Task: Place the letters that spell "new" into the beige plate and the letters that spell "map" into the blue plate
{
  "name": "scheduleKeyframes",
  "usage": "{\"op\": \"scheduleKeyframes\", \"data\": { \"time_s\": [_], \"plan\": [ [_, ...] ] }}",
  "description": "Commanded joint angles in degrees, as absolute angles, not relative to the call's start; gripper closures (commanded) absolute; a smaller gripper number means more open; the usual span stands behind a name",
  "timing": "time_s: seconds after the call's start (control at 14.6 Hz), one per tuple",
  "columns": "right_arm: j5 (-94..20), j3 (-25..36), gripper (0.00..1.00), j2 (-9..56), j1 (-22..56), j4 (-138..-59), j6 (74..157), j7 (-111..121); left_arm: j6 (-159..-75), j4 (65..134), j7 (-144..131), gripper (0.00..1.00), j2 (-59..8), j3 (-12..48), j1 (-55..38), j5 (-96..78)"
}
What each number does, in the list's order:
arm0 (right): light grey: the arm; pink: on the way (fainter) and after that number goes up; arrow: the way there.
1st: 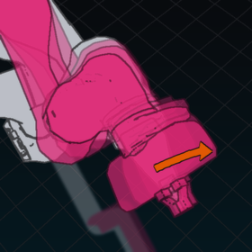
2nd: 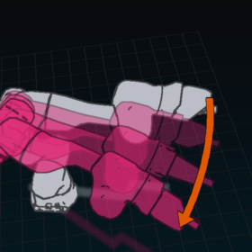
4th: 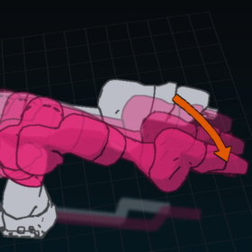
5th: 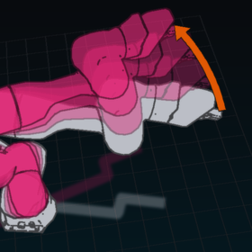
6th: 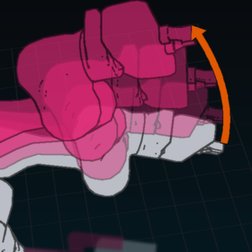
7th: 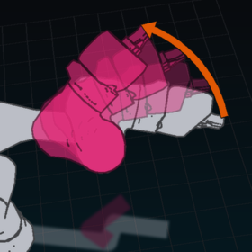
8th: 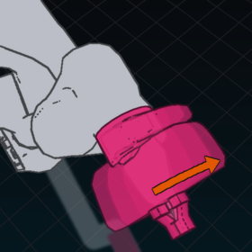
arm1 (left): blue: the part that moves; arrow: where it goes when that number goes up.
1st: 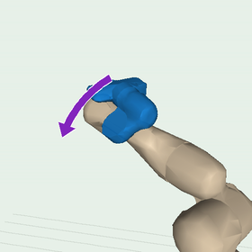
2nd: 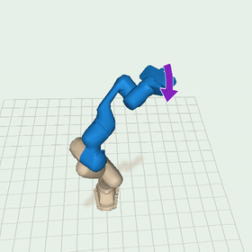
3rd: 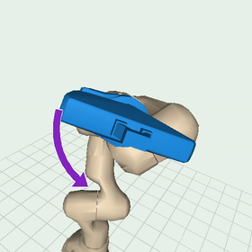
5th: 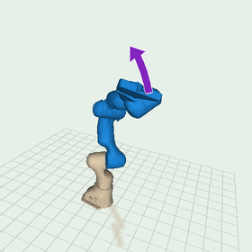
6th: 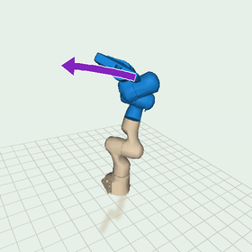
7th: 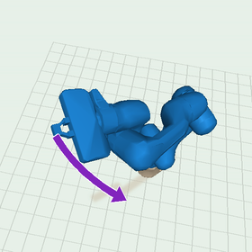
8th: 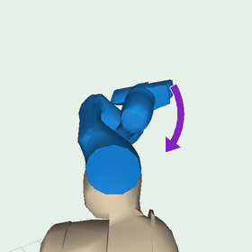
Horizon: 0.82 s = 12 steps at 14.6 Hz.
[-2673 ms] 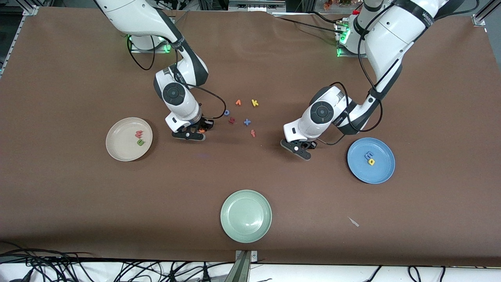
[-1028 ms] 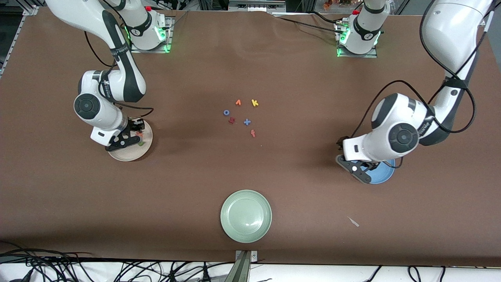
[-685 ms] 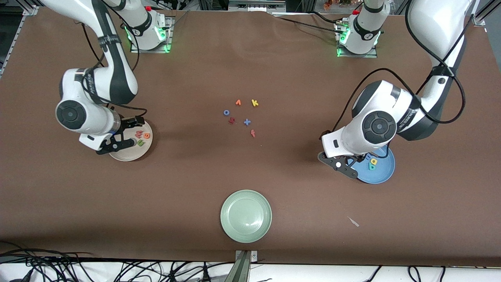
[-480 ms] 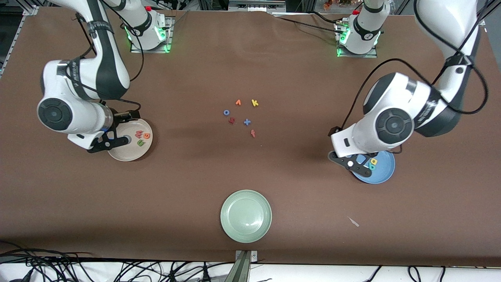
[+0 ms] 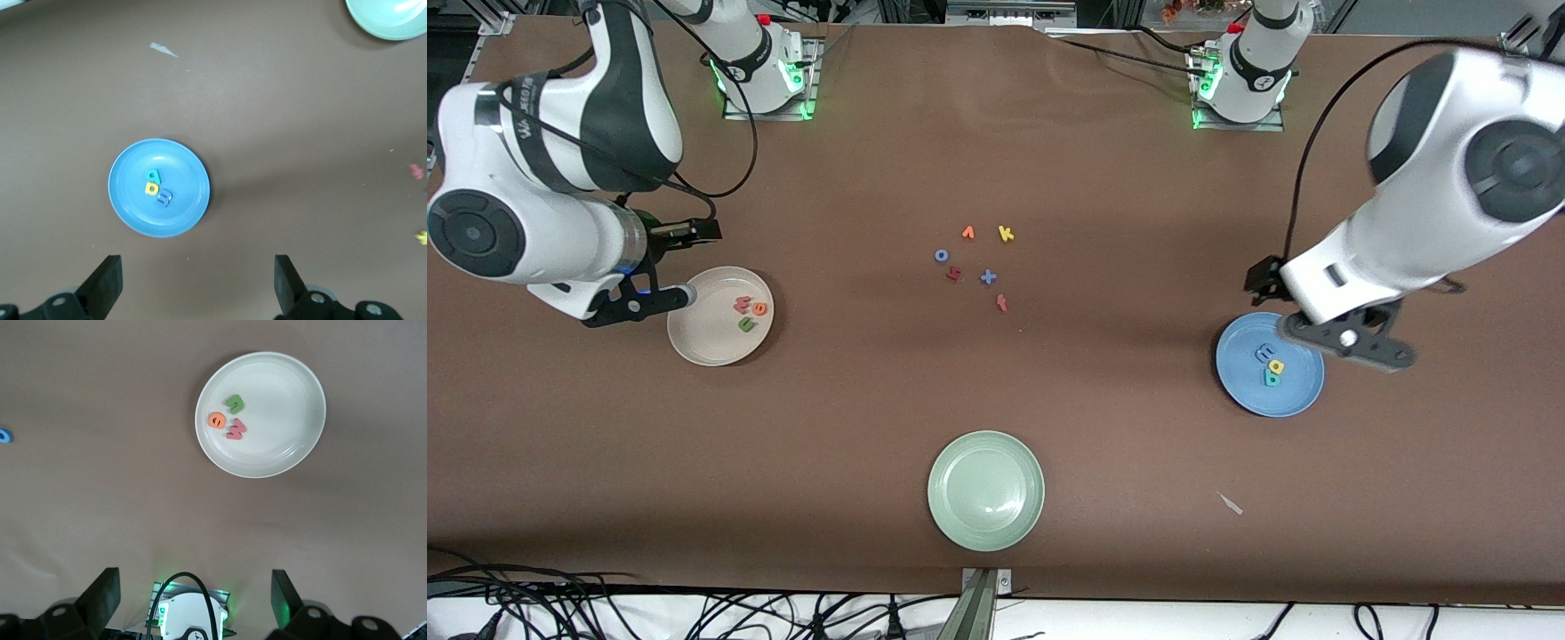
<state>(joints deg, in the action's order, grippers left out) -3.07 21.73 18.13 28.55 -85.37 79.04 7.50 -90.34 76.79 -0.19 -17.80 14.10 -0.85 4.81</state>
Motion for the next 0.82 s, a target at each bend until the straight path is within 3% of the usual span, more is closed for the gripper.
{"op": "scheduleKeyframes", "data": {
  "time_s": [0.0,0.27,0.48,0.75],
  "plan": [
    [-2.6,15.8,0.0,14.7,23.8,-84.8,80.1,6.6,-92.4,88.6,-0.4,0.0,-7.1,2.2,-7.4,-0.5],
    [1.2,3.0,0.0,9.8,11.4,-87.2,82.6,5.8,-96.2,94.5,-1.3,0.0,0.0,1.6,-5.5,-3.3],
    [0.5,0.5,0.0,6.3,6.1,-90.1,84.6,3.3,-94.7,94.7,-1.9,0.0,0.4,2.3,-3.3,-3.3],
    [0.4,-2.3,0.0,4.3,1.1,-91.4,87.5,3.1,-92.6,93.8,-2.2,0.0,0.3,9.4,3.3,-2.7]
  ]
}}
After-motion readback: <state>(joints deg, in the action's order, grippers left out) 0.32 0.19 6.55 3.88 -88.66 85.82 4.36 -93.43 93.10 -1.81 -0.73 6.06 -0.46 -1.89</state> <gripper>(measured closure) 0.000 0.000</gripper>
